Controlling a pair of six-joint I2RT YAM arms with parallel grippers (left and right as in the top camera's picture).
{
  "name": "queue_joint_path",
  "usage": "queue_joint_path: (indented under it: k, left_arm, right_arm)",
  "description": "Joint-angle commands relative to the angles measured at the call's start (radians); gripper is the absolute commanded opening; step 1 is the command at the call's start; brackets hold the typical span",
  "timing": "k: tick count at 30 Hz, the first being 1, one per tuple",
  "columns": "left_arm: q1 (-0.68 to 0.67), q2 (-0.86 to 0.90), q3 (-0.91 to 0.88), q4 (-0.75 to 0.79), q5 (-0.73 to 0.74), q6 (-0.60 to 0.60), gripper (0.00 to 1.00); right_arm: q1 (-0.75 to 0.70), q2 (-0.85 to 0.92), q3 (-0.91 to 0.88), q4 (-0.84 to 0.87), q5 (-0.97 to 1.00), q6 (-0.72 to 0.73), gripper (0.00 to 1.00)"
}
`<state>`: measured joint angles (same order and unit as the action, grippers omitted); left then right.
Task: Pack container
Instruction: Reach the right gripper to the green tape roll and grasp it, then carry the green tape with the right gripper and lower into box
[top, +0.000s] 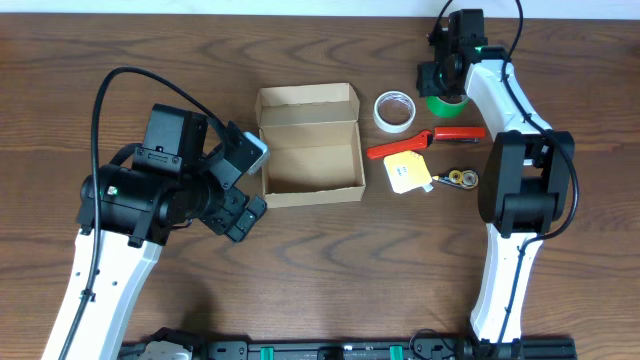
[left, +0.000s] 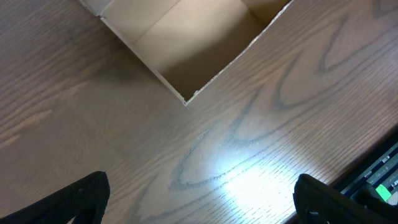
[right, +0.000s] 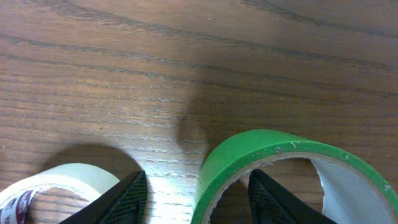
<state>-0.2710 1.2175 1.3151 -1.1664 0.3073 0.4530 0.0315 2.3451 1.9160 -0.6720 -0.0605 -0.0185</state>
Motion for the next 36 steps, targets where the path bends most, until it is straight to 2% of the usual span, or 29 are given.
queue_joint_path:
  k: [1,4,6,11,12,16,20,27,36]
  left_arm:
    - [0.0,-0.001,0.01,-0.002,-0.003,0.018,0.95]
    - [0.0,-0.001,0.01,-0.002,-0.003,0.018,0.95]
    - [0.0,-0.001,0.01,-0.002,-0.003,0.018,0.95]
    - [0.0,-0.001,0.01,-0.002,-0.003,0.018,0.95]
    - [0.0,-0.001,0.01,-0.002,-0.003,0.018,0.95]
    - [0.0,-0.001,0.01,-0.002,-0.003,0.018,0.95]
    - [0.0,-0.001,0.01,-0.002,-0.003,0.018,0.95]
    - [0.0,-0.001,0.01,-0.002,-0.003,0.018,0.95]
    - [0.0,-0.001,0.01,-0.002,-0.003,0.018,0.95]
  right_arm:
    - [-0.006,0.016,0.012,0.002,0.03,0.014,0.53]
    - [-0.006,0.025,0.012,-0.005,0.05,0.015,0.52]
    - [-0.006,0.029,0.012,-0.01,0.05,0.017,0.47]
    - [-0.006,0.029,0.012,0.003,0.05,0.057,0.29]
    - [-0.006,0.029,0.012,0.003,0.05,0.073,0.2]
    - [-0.003,0.028,0.013,0.0,0.049,0.074,0.03]
    - [0.005,0.009,0.037,-0.026,0.048,0.074,0.01]
    - [0.035,-0.08,0.187,-0.159,0.016,0.074,0.01]
    - [0.201,-0.262,0.268,-0.302,-0.056,0.074,0.01]
